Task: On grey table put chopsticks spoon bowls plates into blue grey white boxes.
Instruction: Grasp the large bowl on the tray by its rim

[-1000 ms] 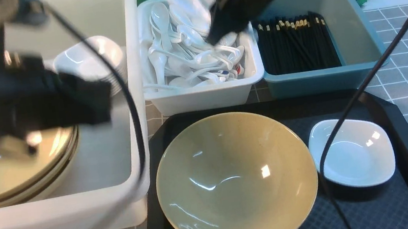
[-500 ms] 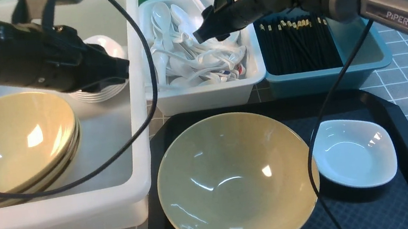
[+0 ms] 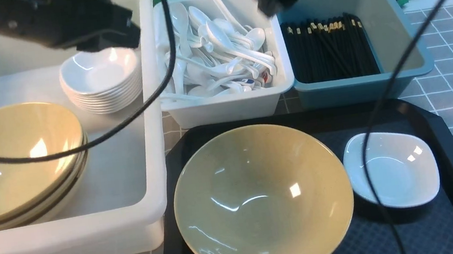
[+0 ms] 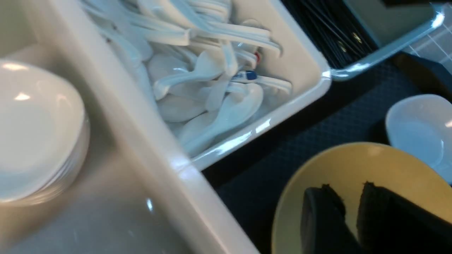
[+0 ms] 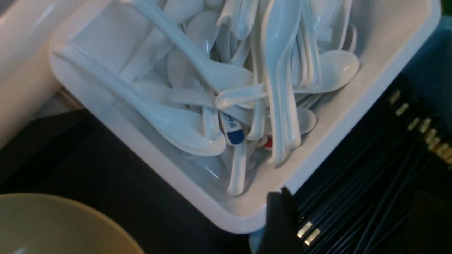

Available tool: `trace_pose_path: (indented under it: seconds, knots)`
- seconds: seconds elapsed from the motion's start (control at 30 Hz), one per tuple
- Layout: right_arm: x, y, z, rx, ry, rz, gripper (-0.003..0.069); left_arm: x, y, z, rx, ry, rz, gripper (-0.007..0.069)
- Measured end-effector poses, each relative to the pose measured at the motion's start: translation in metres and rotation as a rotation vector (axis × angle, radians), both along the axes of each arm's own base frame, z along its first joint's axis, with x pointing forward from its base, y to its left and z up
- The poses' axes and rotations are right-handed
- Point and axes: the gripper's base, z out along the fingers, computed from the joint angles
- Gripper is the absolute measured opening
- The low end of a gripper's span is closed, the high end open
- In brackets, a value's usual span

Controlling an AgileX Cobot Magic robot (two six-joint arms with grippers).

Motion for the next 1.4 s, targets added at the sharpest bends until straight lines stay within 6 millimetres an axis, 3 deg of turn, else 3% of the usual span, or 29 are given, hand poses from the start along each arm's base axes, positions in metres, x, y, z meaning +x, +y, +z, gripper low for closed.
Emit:
trace_pose_path:
  seconds: [0.07, 0.1, 0.17, 0.27, 0.33, 0.37, 0.43, 0.53, 0.73, 0.87, 1.13, 1.23, 1.27, 1.4]
  knots:
    - [-0.013, -0.005, 0.015, 0.012, -0.021, 0.000, 0.0410, -0.006, -0.011, 0.002, 0.024, 0.000, -0.045, 0.0176]
    - [-0.032, -0.012, 0.031, 0.021, -0.039, 0.002, 0.0358, -0.012, -0.023, 0.001, 0.056, 0.010, -0.078, 0.0225]
    - [-0.052, -0.019, 0.044, 0.028, -0.048, 0.008, 0.0297, -0.018, -0.038, -0.004, 0.093, 0.035, -0.117, 0.0268]
    - [-0.076, -0.030, 0.046, 0.017, -0.026, 0.015, 0.0229, -0.020, -0.052, -0.012, 0.131, 0.070, -0.142, 0.0303]
    - [-0.103, -0.044, 0.034, -0.015, 0.036, 0.014, 0.0162, -0.010, -0.068, -0.033, 0.189, 0.135, -0.165, 0.0328]
    - [-0.108, -0.046, 0.032, -0.019, 0.044, 0.014, 0.0158, -0.009, -0.070, -0.035, 0.191, 0.140, -0.168, 0.0328]
    - [-0.131, -0.057, 0.020, -0.040, 0.089, 0.014, 0.0128, 0.005, -0.082, -0.056, 0.247, 0.187, -0.183, 0.0332]
    - [-0.164, -0.074, 0.002, -0.068, 0.143, 0.014, 0.0118, 0.027, -0.093, -0.084, 0.319, 0.256, -0.168, 0.0336]
    - [-0.207, -0.096, -0.020, -0.103, 0.183, 0.010, 0.0117, 0.058, -0.103, -0.128, 0.431, 0.316, -0.154, 0.0337]
    - [-0.223, -0.105, -0.020, -0.098, 0.166, 0.008, 0.0117, 0.067, -0.109, -0.154, 0.467, 0.357, -0.184, 0.0337]
    - [-0.227, -0.107, -0.018, -0.085, 0.154, -0.005, 0.0118, 0.074, -0.113, -0.181, 0.489, 0.403, -0.196, 0.0318]
    - [-0.227, -0.107, -0.018, -0.085, 0.157, -0.008, 0.0119, 0.075, -0.114, -0.186, 0.493, 0.415, -0.197, 0.0262]
    - [-0.227, -0.107, -0.019, -0.086, 0.158, -0.008, 0.0120, 0.074, -0.114, -0.186, 0.492, 0.422, -0.200, 0.0184]
    - [-0.227, -0.107, -0.019, -0.086, 0.159, -0.008, 0.0120, 0.068, -0.114, -0.177, 0.482, 0.440, -0.209, 0.0086]
